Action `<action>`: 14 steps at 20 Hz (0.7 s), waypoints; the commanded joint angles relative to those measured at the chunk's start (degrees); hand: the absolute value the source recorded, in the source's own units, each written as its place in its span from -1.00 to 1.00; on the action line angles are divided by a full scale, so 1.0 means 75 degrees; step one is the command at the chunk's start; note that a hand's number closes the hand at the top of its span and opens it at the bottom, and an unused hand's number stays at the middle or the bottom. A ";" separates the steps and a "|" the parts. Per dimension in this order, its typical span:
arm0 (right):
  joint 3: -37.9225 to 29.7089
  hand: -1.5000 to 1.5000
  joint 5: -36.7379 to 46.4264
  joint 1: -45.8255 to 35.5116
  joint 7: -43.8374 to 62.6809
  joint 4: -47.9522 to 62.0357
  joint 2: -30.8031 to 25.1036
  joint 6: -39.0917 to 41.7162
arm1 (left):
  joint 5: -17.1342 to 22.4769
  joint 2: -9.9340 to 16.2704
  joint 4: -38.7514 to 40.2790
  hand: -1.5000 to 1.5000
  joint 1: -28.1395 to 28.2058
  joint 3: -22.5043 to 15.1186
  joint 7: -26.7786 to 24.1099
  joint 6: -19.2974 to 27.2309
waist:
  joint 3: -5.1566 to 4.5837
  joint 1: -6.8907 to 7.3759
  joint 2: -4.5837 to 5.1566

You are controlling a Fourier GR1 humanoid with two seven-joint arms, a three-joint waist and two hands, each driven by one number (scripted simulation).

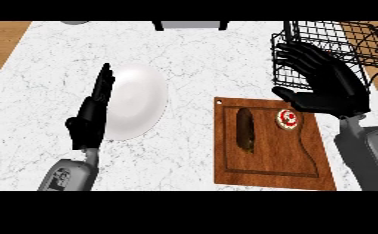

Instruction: Pick the sweet potato from the cutting board and place it in the tiered basket

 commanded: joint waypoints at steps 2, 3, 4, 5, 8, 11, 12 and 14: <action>-0.0341 -1.00 -0.0871 0.0665 0.0446 -0.0694 -0.0967 0.1894 | -0.0148 -0.0050 -0.0029 0.00 -0.0206 -0.0024 0.0361 0.0005 | -0.0020 -0.0062 -0.0022; -0.0614 -1.00 -0.1037 0.0517 0.0655 -0.0979 -0.1447 0.2171 | -0.0165 -0.0094 -0.0106 0.00 -0.0010 -0.0092 0.0212 0.0022 | -0.0022 -0.0076 -0.0035; -0.0436 -1.00 -0.0675 0.0624 0.0571 -0.1074 -0.1422 0.2174 | -0.0162 -0.0174 0.0070 0.00 -0.0401 -0.0002 0.0275 0.0019 | -0.0023 -0.0072 -0.0021; -0.0557 -1.00 -0.0724 0.0566 0.0990 -0.1424 -0.1873 0.2170 | -0.0166 -0.0068 -0.0620 0.00 0.0006 -0.0237 0.0624 -0.0052 | -0.0023 -0.0050 -0.0062; 0.0010 -1.00 0.0651 -0.0014 0.1363 -0.1763 -0.3008 0.2590 | -0.0098 -0.0025 -0.0079 0.00 -0.0206 0.0012 0.0367 -0.0062 | -0.0049 -0.0096 -0.0056; 0.0715 -1.00 0.1311 -0.0759 0.2361 -0.2424 -0.3828 0.3149 | -0.0203 -0.0036 -0.0035 0.00 0.0046 -0.0221 0.0159 -0.0169 | -0.0083 0.0114 -0.0059; 0.0917 -1.00 0.1760 -0.0812 0.2447 -0.2733 -0.4092 0.3304 | -0.0163 -0.0131 -0.0173 0.00 0.0023 -0.0208 0.0224 -0.0085 | -0.0080 0.0106 -0.0092; 0.1254 -1.00 0.2112 -0.1551 0.3038 -0.2895 -0.4360 0.3635 | -0.0277 -0.0190 -0.0222 0.00 -0.0195 -0.0336 0.0331 -0.0072 | -0.0080 0.0325 -0.0036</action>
